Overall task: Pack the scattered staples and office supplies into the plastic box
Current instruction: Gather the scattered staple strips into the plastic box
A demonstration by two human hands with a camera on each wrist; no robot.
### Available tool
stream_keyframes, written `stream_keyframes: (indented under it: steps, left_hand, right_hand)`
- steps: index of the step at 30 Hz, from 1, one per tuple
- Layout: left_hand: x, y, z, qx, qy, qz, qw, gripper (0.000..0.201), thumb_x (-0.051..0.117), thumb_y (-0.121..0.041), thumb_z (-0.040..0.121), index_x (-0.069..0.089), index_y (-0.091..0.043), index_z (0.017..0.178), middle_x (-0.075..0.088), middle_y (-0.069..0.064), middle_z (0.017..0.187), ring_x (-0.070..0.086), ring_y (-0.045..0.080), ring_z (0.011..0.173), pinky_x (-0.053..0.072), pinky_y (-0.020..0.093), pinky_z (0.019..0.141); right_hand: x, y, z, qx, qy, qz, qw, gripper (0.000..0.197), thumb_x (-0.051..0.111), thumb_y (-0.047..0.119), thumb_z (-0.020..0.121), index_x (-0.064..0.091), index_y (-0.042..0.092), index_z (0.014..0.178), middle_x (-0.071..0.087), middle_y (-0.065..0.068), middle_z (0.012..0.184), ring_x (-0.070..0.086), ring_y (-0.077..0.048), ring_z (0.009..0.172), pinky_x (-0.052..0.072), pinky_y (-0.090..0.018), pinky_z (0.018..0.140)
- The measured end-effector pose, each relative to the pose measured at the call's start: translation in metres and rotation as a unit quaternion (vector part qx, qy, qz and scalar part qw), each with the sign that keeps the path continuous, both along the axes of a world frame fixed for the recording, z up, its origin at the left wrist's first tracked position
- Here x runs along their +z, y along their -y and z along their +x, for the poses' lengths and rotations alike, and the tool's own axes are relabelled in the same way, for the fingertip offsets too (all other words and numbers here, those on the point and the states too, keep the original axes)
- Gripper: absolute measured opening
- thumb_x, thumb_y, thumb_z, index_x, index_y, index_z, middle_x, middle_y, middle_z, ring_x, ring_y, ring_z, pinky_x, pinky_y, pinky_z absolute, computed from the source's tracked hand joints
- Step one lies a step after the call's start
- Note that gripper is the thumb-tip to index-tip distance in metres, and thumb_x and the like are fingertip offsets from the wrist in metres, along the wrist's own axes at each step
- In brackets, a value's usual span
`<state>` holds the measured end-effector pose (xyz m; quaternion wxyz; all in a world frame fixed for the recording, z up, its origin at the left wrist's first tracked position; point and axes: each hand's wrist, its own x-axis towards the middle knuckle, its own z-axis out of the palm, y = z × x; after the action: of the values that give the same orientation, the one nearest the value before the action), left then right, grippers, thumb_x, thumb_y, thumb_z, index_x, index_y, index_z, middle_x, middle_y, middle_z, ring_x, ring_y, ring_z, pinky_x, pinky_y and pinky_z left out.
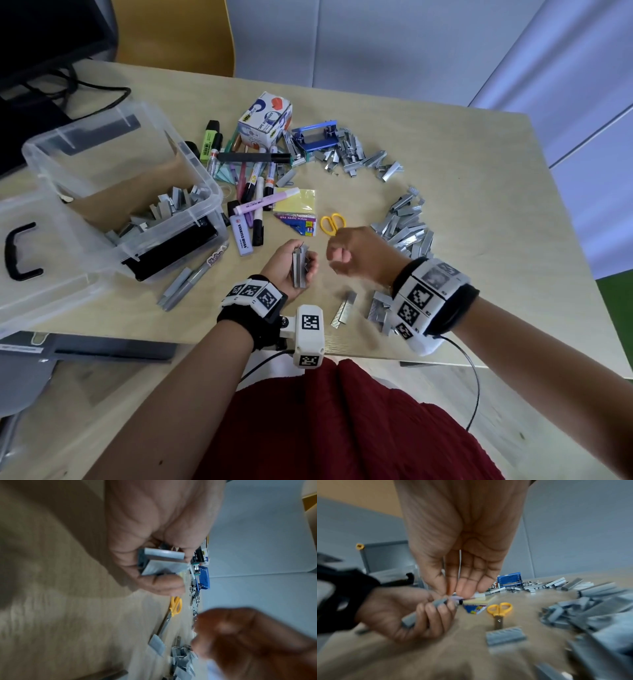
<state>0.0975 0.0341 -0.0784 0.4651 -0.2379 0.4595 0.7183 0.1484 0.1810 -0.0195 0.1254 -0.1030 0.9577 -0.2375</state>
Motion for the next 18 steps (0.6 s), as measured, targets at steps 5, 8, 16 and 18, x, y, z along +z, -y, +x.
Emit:
stream_keyframes:
  steps: [5,8,16,18]
  left_hand:
    - [-0.001,0.0,-0.006,-0.038,-0.022,-0.022,0.999,0.044,0.028,-0.039,0.095,0.044,-0.011,0.066,0.046,-0.001,0.04,0.04,0.007,0.029,0.026,0.009,0.031]
    - [-0.003,-0.003,-0.007,-0.037,-0.022,-0.022,0.999,0.044,0.029,-0.039,0.095,0.044,-0.011,0.066,0.046,-0.001,0.04,0.04,0.007,0.028,0.025,0.008,0.031]
    - [-0.005,0.0,-0.011,-0.036,0.0,-0.007,0.999,0.043,0.029,-0.04,0.095,0.042,-0.012,0.065,0.046,0.0,0.04,0.04,0.008,0.028,0.027,0.008,0.03]
    - [-0.006,0.0,-0.01,-0.035,0.001,-0.006,0.999,0.043,0.029,-0.04,0.094,0.043,-0.012,0.066,0.047,-0.001,0.04,0.04,0.008,0.028,0.027,0.008,0.031]
  right_hand:
    - [-0.014,-0.008,0.03,0.156,0.093,0.145,0.973,0.038,0.063,0.023,0.083,0.055,0.024,0.12,0.05,0.002,0.122,0.041,-0.017,0.114,0.04,-0.034,0.095]
    - [-0.023,-0.003,0.038,0.209,0.072,0.185,0.958,0.033,0.058,0.024,0.085,0.055,0.025,0.118,0.046,0.002,0.126,0.036,-0.019,0.117,0.035,-0.034,0.095]
    - [-0.031,-0.01,0.015,0.01,0.068,0.006,0.998,0.015,0.058,0.013,0.088,0.065,0.004,0.096,0.067,-0.007,0.102,0.06,-0.019,0.096,0.046,-0.03,0.092]
    - [-0.023,-0.018,0.005,-0.133,0.085,-0.137,0.978,0.009,0.061,0.004,0.083,0.065,0.004,0.092,0.068,-0.007,0.093,0.062,-0.016,0.085,0.049,-0.023,0.082]
